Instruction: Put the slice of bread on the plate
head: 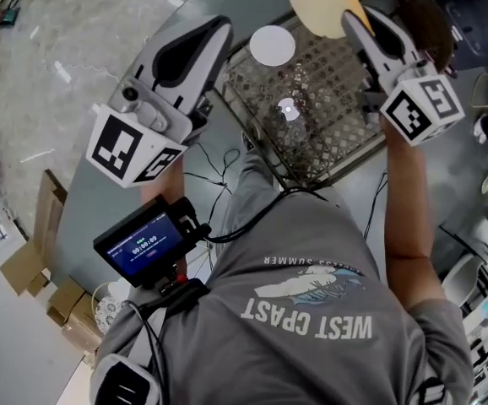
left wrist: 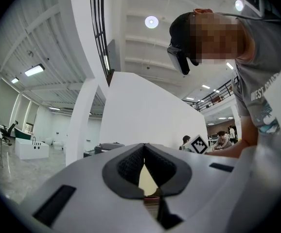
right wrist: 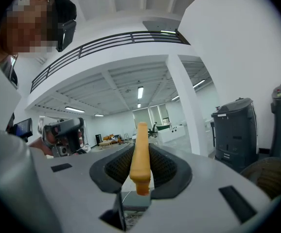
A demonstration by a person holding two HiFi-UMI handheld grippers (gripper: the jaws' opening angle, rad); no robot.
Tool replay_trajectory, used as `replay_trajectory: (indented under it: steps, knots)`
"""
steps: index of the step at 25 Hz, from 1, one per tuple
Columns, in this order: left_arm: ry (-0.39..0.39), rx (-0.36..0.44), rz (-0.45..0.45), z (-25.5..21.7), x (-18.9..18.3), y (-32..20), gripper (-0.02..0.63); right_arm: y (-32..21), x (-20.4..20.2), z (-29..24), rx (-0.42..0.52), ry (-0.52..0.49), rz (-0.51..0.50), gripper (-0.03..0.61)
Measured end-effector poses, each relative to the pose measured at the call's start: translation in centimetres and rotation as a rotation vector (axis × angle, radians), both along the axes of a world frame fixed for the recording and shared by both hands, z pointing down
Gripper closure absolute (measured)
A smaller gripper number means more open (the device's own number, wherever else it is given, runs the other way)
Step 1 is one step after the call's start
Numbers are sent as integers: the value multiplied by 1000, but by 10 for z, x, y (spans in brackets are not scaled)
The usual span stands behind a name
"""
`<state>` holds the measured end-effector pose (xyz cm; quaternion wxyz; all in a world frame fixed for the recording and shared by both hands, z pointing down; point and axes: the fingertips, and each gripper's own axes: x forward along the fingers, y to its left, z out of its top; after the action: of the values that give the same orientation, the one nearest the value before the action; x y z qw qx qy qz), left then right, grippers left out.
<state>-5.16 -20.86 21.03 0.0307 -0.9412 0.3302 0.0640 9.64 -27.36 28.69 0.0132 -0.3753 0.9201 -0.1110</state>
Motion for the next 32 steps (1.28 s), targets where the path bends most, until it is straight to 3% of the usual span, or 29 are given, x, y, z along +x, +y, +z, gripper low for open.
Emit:
replay_trajectory:
  steps: [4,10,32]
  knots:
    - [0,-27,-17,12,-9,-12,606,-33,-2,44,-57,35,12,488]
    - [11,-83,-49,57,-56,-74,606,-119,-49,121,-135,96,-13,488]
    - [46,-218,-79,120,-88,-76,606,-161,-88,270,-236,347,-58,488]
